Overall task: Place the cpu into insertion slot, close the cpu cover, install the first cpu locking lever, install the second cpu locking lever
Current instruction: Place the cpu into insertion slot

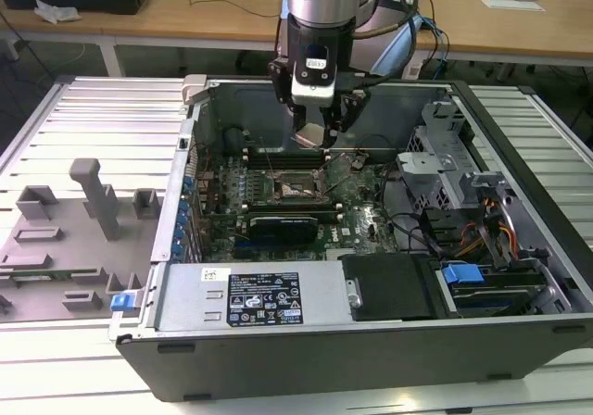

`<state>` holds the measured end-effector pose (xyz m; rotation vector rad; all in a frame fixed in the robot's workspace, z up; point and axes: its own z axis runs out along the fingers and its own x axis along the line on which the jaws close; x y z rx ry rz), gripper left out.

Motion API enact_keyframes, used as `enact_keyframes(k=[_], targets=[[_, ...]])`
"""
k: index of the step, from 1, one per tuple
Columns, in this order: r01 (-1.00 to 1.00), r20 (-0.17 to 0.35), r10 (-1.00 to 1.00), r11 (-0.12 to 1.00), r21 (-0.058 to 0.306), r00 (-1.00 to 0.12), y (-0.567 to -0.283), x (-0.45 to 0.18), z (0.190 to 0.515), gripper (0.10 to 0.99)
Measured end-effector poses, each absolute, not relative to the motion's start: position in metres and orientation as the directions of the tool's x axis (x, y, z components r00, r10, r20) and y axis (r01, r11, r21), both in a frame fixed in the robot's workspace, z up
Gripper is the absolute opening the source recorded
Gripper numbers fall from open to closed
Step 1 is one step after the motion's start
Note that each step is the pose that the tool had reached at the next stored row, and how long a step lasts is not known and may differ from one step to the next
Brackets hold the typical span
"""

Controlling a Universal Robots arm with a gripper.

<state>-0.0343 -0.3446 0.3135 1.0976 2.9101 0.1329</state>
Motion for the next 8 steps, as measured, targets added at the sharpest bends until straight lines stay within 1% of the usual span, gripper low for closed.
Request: enact_keyframes(k=[4, 8], targets=[[0.751, 0.003, 0.754, 0.654, 0.090, -0.657, -0.3446, -0.0343, 0.3126, 0.541], [0.802, 0.003, 0.805, 0.590, 0.090, -0.593, -0.3446, -0.0343, 0.3120, 0.541]])
